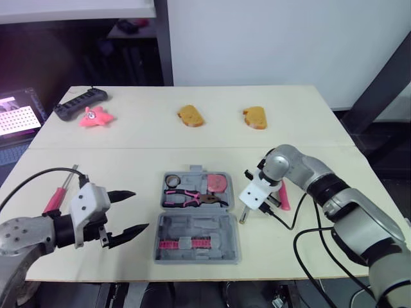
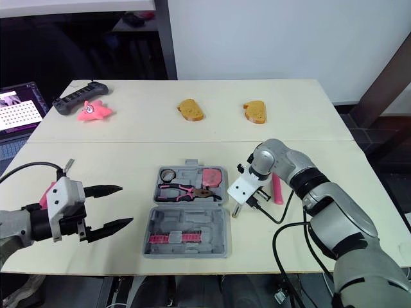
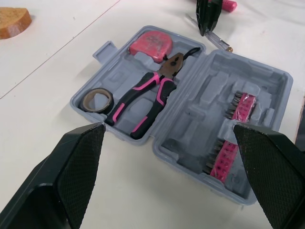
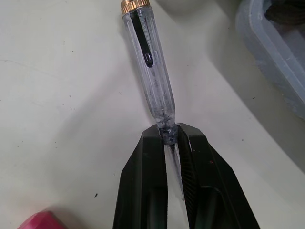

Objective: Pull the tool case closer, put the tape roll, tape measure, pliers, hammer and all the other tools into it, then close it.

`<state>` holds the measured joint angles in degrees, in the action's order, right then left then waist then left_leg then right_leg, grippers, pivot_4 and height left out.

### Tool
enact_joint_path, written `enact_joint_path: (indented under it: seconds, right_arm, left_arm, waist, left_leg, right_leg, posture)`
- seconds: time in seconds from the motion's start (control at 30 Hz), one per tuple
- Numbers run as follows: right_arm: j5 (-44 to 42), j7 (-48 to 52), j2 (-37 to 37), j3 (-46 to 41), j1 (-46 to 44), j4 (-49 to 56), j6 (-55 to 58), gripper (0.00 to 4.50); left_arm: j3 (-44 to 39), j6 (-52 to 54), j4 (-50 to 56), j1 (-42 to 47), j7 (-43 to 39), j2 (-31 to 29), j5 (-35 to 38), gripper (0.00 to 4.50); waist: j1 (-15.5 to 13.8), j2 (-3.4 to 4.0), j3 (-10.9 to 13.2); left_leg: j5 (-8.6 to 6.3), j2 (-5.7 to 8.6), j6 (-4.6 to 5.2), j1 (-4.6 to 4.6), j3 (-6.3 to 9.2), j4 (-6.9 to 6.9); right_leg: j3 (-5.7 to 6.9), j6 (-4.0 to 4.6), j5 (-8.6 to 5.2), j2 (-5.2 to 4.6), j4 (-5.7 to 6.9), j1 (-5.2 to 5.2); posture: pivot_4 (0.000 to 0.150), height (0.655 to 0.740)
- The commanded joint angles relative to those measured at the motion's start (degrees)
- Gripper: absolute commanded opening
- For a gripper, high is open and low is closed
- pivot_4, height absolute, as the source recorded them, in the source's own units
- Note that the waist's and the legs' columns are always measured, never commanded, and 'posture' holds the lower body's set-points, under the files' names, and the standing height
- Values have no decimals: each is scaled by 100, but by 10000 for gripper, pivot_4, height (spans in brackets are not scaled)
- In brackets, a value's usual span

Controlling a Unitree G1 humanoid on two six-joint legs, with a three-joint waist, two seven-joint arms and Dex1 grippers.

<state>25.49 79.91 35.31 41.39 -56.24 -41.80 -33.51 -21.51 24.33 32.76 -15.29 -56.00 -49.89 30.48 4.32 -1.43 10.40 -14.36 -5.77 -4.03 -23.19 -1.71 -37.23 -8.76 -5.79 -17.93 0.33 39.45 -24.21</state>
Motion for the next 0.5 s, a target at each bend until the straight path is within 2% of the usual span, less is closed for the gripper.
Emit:
enact_joint_path:
  seconds: [0.03,0.17,0.3,0.43,0.5]
  right_arm:
    - [-132,156,152,-247,-48,340,14,218]
    - [-445,437,402,-516,-61,1013,232,218]
    - [-954,951,717,-951,-157,1884,925,218]
    - [-1794,1205,876,-1569,124,3185,2925,218]
    - [-2146,1087,843,-1915,383,4093,4523,218]
  left_arm:
    - [-71,-72,1,118,-2,-72,-36,45000]
    - [14,-105,-127,224,-61,-92,-70,45000]
    - [160,-162,-314,414,-172,-111,-122,45000]
    - [223,-220,-503,567,-297,-147,-135,45000]
    - [225,-253,-591,599,-382,-183,-142,45000]
  waist:
    - [-11,2,1]
    - [-27,13,8]
    - [-32,16,10]
    - [-29,15,10]
    - [-35,15,9]
  left_leg:
    - [0,0,0,0,0,0]
    - [0,1,-1,-5,0,0]
    - [0,0,-1,-6,1,1]
    - [0,0,0,-6,0,1]
    - [0,0,0,-7,3,3]
  right_leg:
    - [0,0,0,0,0,0]
    - [0,-3,1,0,0,-4]
    - [1,-6,3,0,1,-5]
    - [0,-5,3,0,1,-6]
    - [3,-6,3,0,3,-7]
  posture:
    - [1500,7150]
    - [1500,7150]
    - [1500,7150]
    - [1500,7150]
    - [1500,7150]
